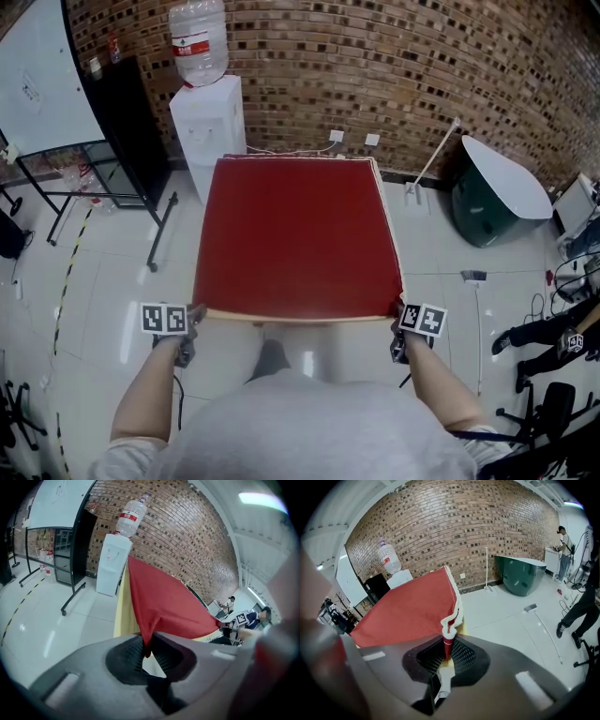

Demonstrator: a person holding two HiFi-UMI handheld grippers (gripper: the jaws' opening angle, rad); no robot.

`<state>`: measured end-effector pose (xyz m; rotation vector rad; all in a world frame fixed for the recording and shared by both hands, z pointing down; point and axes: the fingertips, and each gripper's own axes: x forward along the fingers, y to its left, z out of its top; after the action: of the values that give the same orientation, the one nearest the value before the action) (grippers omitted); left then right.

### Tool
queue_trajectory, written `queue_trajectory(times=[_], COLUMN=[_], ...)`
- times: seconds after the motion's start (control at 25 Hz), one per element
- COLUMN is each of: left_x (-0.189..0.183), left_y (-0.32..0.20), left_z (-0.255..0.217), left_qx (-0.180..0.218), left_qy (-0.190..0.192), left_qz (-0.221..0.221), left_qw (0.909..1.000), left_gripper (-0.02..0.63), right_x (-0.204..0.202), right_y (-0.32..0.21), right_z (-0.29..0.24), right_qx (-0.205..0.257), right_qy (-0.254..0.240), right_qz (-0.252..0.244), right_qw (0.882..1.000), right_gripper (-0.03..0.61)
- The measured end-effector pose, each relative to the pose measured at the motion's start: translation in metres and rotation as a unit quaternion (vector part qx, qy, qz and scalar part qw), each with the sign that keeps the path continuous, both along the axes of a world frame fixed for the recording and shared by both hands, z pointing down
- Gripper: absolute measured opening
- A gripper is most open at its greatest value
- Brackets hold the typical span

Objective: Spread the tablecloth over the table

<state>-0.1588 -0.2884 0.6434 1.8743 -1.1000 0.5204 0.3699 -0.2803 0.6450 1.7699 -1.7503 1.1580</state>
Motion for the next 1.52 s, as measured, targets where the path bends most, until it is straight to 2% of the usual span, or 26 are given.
queue_trajectory(times=[0.28,0.48,0.64,0.76,0.92,1.04,1.12,1.16,1.24,1.4,1.52], left_x=[-0.004,-0.011,-0.027,-0.04,-0.039,-0.017,0.007,0.02,0.048,0.094,0.105], left_y=[0.004,0.008,0.016,0.023,0.031,0.042,0.044,0.045,0.051,0.076,0.111], left_z=[0.004,0.001,-0.003,-0.008,-0.017,-0.023,-0.041,-0.054,-0.081,-0.13,-0.156], left_qx=[0.003,0.004,0.003,0.009,0.021,0.032,0.057,0.074,0.108,0.153,0.176], left_qy=[0.0,-0.007,-0.015,-0.011,0.002,0.038,0.077,0.096,0.121,0.147,0.155], left_qz=[-0.001,-0.007,-0.031,-0.055,-0.056,-0.036,-0.018,-0.005,0.033,0.124,0.181], left_qw=[1.0,0.9999,0.9994,0.9984,0.9982,0.9981,0.9953,0.9926,0.9863,0.9694,0.9551], left_gripper=[0.06,0.075,0.077,0.077,0.077,0.075,0.068,0.036,0.002,0.003,0.002], right_x=[0.001,0.005,0.009,0.013,0.024,0.026,0.013,0.001,-0.031,-0.114,-0.176], right_y=[0.0,0.001,0.006,0.015,0.036,0.054,0.061,0.065,0.075,0.101,0.133], right_z=[0.005,0.001,-0.007,-0.012,-0.018,-0.027,-0.043,-0.054,-0.073,-0.101,-0.117], right_qx=[0.005,0.015,0.024,0.036,0.047,0.062,0.079,0.087,0.099,0.119,0.134], right_qy=[0.004,-0.002,0.0,-0.004,0.008,0.009,0.013,0.016,0.016,-0.011,-0.038], right_qz=[-0.013,-0.019,-0.022,-0.017,0.001,0.008,-0.013,-0.031,-0.077,-0.162,-0.208], right_qw=[1.0,1.0,0.999,0.999,0.999,0.998,0.997,0.996,0.992,0.98,0.968], right_gripper=[0.021,0.058,0.09,0.091,0.086,0.08,0.061,0.04,0.017,0.004,0.002])
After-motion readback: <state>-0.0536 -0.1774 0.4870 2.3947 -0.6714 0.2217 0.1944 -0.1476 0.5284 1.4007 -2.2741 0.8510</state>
